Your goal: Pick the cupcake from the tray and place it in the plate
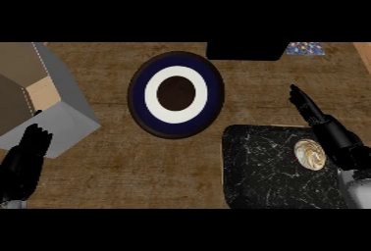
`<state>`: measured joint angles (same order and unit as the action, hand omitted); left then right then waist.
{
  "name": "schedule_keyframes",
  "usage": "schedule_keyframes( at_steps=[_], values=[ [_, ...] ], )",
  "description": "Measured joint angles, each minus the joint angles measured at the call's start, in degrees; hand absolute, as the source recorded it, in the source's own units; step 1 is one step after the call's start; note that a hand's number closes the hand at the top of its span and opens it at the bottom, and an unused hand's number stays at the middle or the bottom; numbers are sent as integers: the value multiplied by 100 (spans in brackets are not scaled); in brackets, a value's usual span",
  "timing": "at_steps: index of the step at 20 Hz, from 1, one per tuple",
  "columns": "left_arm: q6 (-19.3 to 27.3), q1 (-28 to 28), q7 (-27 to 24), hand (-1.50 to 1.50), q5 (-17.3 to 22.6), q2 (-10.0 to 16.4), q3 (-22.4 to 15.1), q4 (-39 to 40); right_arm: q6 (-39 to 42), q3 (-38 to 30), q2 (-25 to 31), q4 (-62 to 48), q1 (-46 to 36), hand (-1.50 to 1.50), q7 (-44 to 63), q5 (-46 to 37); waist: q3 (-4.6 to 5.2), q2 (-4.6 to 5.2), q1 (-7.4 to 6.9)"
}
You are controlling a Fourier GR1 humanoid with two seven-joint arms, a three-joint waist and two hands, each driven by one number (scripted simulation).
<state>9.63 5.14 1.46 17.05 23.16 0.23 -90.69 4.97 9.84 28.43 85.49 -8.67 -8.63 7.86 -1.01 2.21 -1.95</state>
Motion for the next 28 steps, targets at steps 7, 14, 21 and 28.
schedule_keyframes(
  at_steps=[7, 14, 21, 28],
  values=[
    [-9, 122, -393, 0, -787, 523, -65, 74, 839, -683, -408, -150, -248, -150, 268, 1882, 68, -163, 159],
    [183, 242, -846, 0, -1460, 516, -270, 264, 372, -1814, -748, 79, 408, -150, -381, 2598, 72, -239, 307],
    [131, 189, -938, 0, -1753, 432, -249, 321, 1208, -2484, -411, 693, 1391, -150, -343, 3277, 65, -257, 262],
    [144, 136, -903, 0, -1872, 381, -238, 312, 2053, -2505, 768, 710, 1601, -150, -32, 2505, 65, -244, 214]
  ],
)
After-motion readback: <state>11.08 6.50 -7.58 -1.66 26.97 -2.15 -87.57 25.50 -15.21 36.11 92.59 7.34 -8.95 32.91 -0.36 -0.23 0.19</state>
